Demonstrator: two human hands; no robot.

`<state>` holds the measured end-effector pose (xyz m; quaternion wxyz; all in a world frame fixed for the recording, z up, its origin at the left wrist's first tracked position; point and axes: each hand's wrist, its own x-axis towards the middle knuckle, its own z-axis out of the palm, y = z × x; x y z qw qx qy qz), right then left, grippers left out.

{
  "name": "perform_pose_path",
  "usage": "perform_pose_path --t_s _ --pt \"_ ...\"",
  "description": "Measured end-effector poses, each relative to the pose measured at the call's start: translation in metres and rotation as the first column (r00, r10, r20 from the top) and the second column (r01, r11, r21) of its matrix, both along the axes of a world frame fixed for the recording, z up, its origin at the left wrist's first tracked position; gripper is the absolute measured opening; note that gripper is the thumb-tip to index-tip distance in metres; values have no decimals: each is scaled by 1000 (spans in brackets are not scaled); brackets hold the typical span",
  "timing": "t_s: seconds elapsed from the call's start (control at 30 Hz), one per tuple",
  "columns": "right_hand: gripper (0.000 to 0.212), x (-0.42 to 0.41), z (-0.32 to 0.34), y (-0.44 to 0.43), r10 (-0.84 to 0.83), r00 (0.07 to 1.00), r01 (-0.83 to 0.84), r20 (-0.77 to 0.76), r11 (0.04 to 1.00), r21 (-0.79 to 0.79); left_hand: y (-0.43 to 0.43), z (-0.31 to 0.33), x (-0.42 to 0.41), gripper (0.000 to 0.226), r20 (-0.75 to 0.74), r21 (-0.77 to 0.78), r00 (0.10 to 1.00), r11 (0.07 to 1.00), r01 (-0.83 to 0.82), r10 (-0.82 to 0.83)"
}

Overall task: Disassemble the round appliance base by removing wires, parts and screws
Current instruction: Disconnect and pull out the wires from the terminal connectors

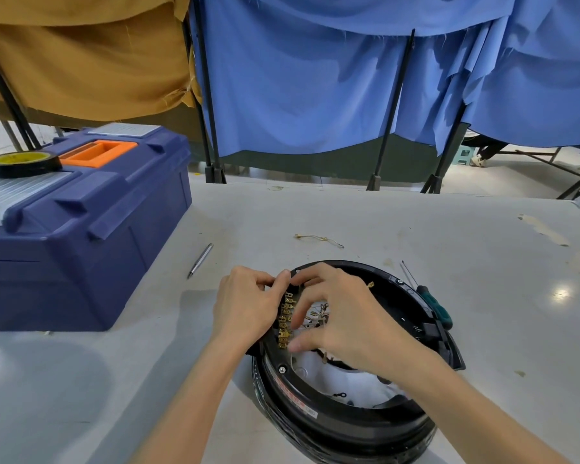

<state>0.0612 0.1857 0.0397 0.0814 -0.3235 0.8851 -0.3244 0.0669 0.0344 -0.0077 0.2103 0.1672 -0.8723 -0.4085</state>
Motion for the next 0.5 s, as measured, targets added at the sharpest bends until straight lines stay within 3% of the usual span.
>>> perform_pose_path --t_s 0.1,0.27,0.5 --pt "16 5 -8 -5 38 990 -21 -137 993 118 0 0 0 53 -5 -20 1000 1000 3 -3" --pt "9 6 -11 -13 37 974 0 -223 986 165 2 1 1 46 -28 -31 1000 999 5 -6" --pt "24 11 -19 -14 86 942 -19 -325 979 204 2 0 0 24 -66 -18 998 1000 14 -15"
